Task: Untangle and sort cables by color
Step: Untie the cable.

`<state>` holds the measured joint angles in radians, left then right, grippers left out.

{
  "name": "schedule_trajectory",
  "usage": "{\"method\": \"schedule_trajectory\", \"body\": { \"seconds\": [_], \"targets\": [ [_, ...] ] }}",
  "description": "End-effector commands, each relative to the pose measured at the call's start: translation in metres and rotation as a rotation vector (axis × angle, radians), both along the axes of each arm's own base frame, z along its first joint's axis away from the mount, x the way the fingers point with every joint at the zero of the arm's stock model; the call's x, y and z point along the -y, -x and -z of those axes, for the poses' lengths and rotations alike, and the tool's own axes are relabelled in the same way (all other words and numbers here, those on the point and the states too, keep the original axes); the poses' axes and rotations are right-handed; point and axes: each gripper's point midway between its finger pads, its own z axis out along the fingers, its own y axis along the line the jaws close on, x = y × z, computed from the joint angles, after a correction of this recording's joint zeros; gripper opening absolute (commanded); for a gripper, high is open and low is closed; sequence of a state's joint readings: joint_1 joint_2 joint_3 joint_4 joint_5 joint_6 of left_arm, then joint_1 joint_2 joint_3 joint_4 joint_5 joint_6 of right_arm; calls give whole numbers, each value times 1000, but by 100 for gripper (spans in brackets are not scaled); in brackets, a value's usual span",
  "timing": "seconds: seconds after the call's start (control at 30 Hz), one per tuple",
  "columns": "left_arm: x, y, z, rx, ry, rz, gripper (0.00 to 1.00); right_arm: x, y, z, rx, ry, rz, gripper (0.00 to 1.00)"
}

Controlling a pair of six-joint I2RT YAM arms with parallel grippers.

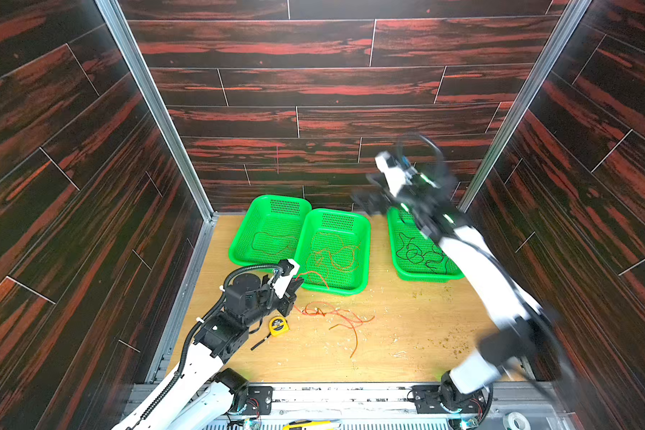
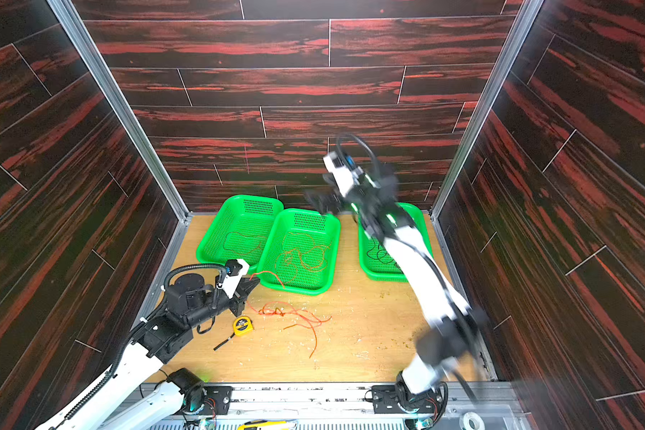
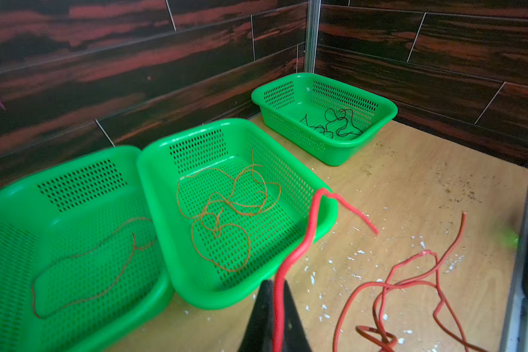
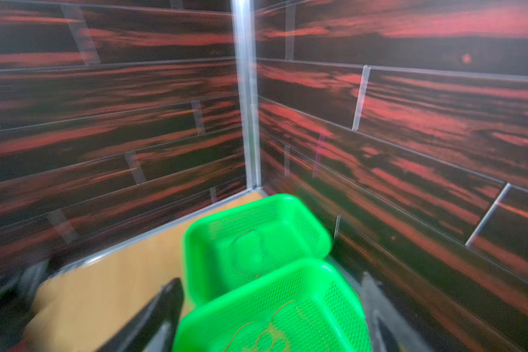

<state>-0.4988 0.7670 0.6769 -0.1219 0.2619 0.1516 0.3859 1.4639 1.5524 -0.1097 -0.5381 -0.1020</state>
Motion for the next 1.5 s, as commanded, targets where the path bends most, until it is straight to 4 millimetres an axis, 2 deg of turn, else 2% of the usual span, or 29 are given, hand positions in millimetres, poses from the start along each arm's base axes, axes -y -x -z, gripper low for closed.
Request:
{"method": "schedule_trajectory", "body": {
  "seconds": [0.0,0.1,0.2,0.27,0.33,0.43,0.6,0.8,0.9,1.0,1.13,1.3,1.33,1.47],
  "targets": [
    [5,-2,-30,131,-9,34,0,14,53,42,-34,64,-72,79],
    [6,-4,-37,184,-30,44,0,21,96,86,-168,72,-155,66],
    [8,-5,-43,226,-40,56,0,19,125,124,-361,40,-240,54],
    [10,-6,-46,241,-40,65,0,10,140,145,-446,45,-289,53],
    [14,-7,-48,255,-40,88,0,-6,155,164,-477,82,-342,61],
    [19,-8,-54,268,-29,110,0,-31,164,184,-517,127,-394,64],
    [23,-10,-63,292,-16,116,0,-51,151,196,-591,104,-408,55],
    [23,-8,-74,333,9,118,0,-54,143,209,-621,113,-381,54],
    [29,-3,-77,342,23,154,0,-58,129,213,-633,93,-336,48],
    [33,-3,-76,342,27,164,0,-65,127,210,-641,54,-355,44],
    [38,-4,-77,344,36,173,0,-73,123,216,-667,69,-363,37],
    [42,-3,-78,339,47,176,0,-72,110,214,-643,73,-299,3],
    [41,-3,-78,337,48,171,0,-70,108,213,-624,69,-279,0],
    [31,0,-77,330,62,125,0,-50,95,206,-569,38,-141,0]
  ]
}}
